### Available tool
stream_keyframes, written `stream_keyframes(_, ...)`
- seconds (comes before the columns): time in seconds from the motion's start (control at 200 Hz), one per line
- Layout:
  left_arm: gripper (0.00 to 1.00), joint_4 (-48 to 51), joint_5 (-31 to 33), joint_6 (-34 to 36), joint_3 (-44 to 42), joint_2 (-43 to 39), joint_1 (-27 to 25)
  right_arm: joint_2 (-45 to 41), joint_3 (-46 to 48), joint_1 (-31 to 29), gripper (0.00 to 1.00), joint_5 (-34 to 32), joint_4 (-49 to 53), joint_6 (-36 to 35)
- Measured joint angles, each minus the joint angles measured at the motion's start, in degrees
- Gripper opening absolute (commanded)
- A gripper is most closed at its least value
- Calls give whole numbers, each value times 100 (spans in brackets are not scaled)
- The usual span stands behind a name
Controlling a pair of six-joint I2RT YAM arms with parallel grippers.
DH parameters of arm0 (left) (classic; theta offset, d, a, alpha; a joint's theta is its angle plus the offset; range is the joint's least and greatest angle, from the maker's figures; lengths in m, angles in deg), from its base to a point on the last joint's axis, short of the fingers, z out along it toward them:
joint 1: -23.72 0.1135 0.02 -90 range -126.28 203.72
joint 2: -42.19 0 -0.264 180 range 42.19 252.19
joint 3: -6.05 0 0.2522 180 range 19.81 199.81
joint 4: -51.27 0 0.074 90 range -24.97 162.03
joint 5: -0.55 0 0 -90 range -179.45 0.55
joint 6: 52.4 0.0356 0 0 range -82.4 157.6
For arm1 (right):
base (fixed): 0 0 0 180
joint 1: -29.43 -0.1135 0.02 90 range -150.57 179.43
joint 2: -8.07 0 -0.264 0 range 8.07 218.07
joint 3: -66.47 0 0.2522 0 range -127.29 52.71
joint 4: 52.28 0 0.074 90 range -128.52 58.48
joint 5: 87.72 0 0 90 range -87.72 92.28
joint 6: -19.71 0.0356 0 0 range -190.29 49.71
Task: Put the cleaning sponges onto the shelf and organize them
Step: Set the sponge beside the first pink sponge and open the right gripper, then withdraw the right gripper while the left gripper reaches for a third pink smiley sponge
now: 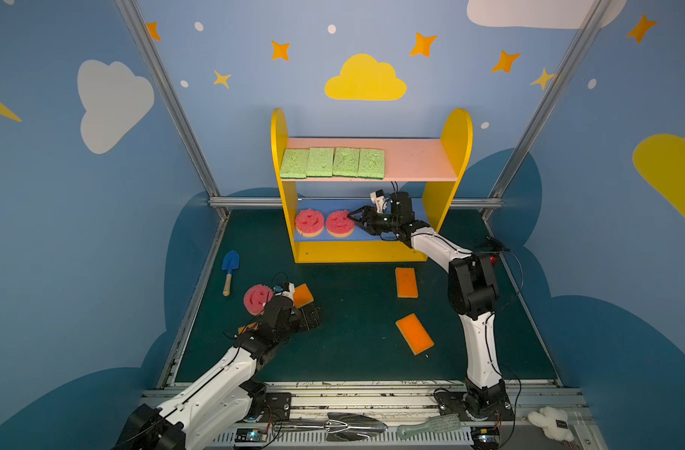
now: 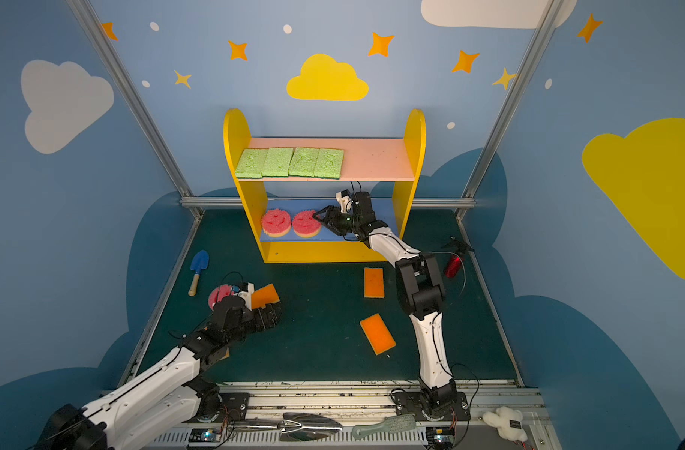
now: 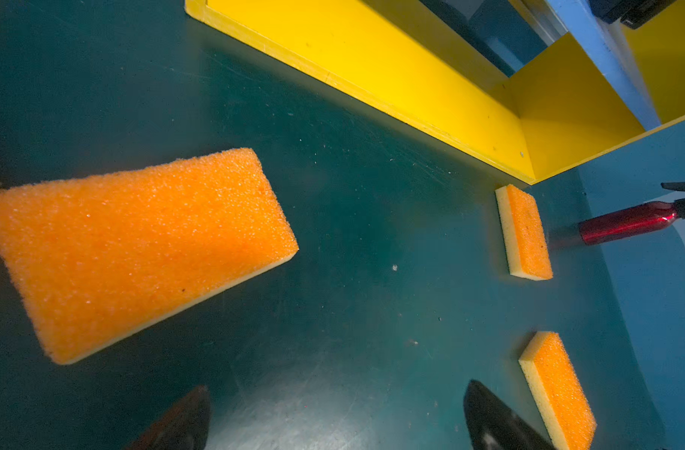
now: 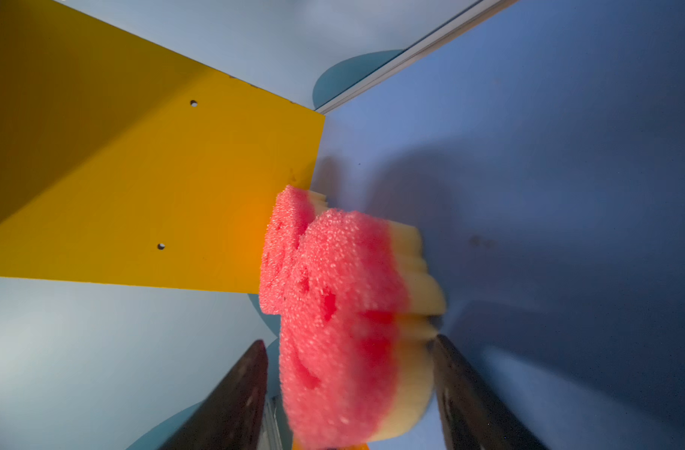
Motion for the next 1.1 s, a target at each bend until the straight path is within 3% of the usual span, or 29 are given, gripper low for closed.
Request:
stream_keyframes(0.355,100,704,616,48,361,-83,2,-487,262,2,66,-737,866,-846)
stream_keyframes(0.626,100,887,1738,197,732,0,166,-1617,1541,-48,66,-931,896,-1119)
stream_keyframes(0.761,100,881,2251,348,839,243,514,-2334,2330,-79,66,-957,750,-1167)
stream_keyframes(0.976,100,577,1926,457,881,894,1580,-2977,3132,-96,66,-909,605,-1158)
stream_keyframes(1.096,100,511,1596,474,1147,1703,1827,-3161,3410,-96,66,-879,592,-1141)
